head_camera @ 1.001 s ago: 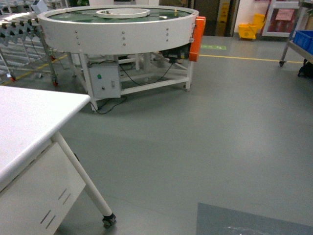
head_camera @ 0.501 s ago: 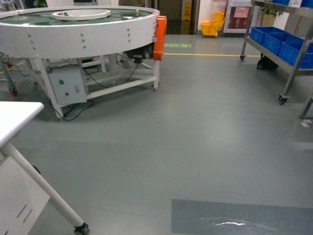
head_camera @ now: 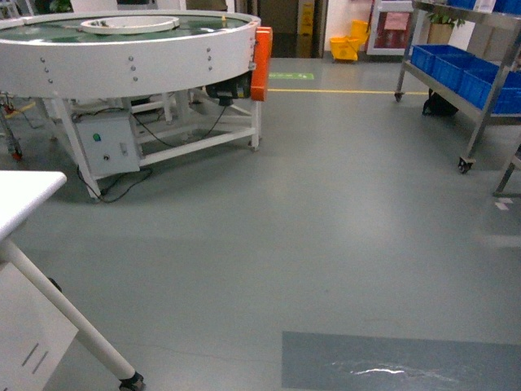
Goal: Pick red block from blue box to shelf
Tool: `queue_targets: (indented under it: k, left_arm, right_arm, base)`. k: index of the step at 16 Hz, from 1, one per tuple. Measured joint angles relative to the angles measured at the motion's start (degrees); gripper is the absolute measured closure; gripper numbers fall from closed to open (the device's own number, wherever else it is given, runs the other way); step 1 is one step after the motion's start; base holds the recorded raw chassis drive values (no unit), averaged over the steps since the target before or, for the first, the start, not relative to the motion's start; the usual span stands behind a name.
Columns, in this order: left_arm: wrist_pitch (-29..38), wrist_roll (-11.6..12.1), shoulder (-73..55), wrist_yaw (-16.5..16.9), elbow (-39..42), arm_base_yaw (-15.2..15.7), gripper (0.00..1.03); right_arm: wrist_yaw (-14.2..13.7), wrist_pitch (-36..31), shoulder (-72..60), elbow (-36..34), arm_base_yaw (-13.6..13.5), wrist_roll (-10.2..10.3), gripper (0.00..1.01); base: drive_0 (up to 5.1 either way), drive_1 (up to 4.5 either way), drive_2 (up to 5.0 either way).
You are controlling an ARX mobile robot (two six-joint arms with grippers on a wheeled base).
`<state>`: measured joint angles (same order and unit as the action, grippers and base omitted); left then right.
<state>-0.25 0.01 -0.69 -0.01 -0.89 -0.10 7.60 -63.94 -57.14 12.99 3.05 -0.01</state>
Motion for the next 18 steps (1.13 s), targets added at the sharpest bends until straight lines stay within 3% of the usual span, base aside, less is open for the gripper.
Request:
queue_targets:
  k: [18]
  left_arm:
    - [-0.15, 0.0, 0.0, 0.02, 0.0, 0.0, 0.05]
  right_arm:
    - [0.02, 0.2, 0.09, 0.0, -0.04, 0.0, 0.73]
  base:
    - [0.0, 3.99, -4.1]
